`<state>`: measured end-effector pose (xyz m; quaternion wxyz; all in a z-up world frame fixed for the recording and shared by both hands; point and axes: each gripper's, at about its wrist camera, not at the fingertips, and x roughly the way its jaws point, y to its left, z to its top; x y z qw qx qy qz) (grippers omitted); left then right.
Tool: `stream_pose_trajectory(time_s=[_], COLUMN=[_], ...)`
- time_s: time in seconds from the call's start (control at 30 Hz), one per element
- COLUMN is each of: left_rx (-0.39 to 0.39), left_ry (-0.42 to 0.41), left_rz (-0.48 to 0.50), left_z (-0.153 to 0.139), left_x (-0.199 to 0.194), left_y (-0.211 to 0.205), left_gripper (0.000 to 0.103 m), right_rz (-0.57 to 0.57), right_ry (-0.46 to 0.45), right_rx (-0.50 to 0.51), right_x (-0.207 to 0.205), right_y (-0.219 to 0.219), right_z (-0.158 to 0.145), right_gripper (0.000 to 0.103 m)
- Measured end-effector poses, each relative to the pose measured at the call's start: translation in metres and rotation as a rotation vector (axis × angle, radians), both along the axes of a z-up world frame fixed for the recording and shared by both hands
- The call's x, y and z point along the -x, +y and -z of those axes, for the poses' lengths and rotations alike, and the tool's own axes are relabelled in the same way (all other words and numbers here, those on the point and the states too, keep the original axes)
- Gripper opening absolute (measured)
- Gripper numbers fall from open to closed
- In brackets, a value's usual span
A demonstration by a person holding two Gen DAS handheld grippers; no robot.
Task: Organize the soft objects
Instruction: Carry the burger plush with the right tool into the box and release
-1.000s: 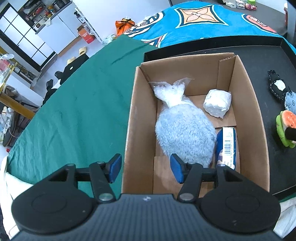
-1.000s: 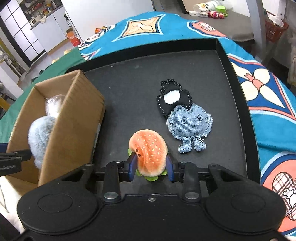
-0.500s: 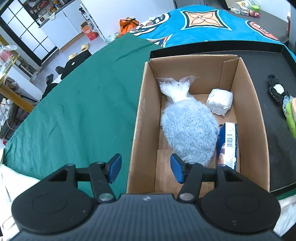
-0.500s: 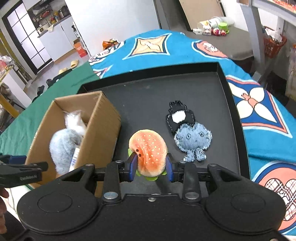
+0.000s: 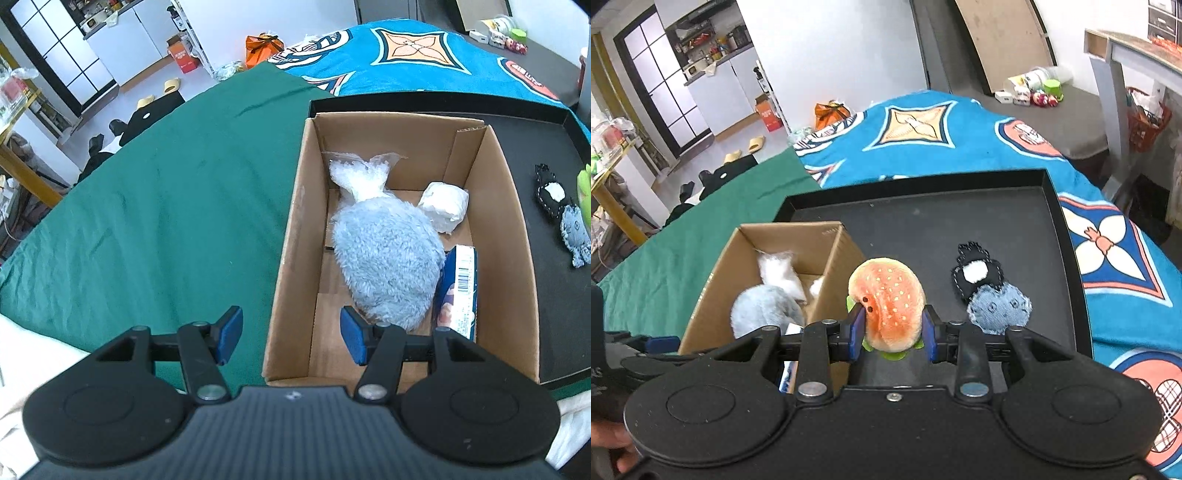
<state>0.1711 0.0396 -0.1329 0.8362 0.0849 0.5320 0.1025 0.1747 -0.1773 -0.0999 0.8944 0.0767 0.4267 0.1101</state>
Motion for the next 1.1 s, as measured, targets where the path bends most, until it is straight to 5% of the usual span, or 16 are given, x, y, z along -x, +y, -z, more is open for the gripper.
stream_pose_trajectory(time_s=[0.63,0.73,0.9,1.1], left_rx=[0.089,0.109,0.143,0.149], left_ry=[-0.030,-0.028,-0.023,-0.033], left_rz=[-0.034,-0.044,-0.046,-0.036], left_z=[0.008,0.010,0.013,0.012], left_x=[0.009,0.010,0.013,0.016], left_y=[0.018,0.023,0.026,0.029], left_gripper=[0.053,0.045,0.016,0.012], right_rz=[-0.075,-0.089,-0.113,-0.128], right_ry=[-0.044,-0.043,-0.044,-0.048], right_rx=[0.028,0.037,0.057,0.058], right_x=[-0.002,-0.003,-0.006,-0.012], right_y=[0.041,0.050,0.066,0.080], right_z=[-0.020,-0.020,-0.020,-0.021], right_gripper=[0.032,0.032,0.032,0.032])
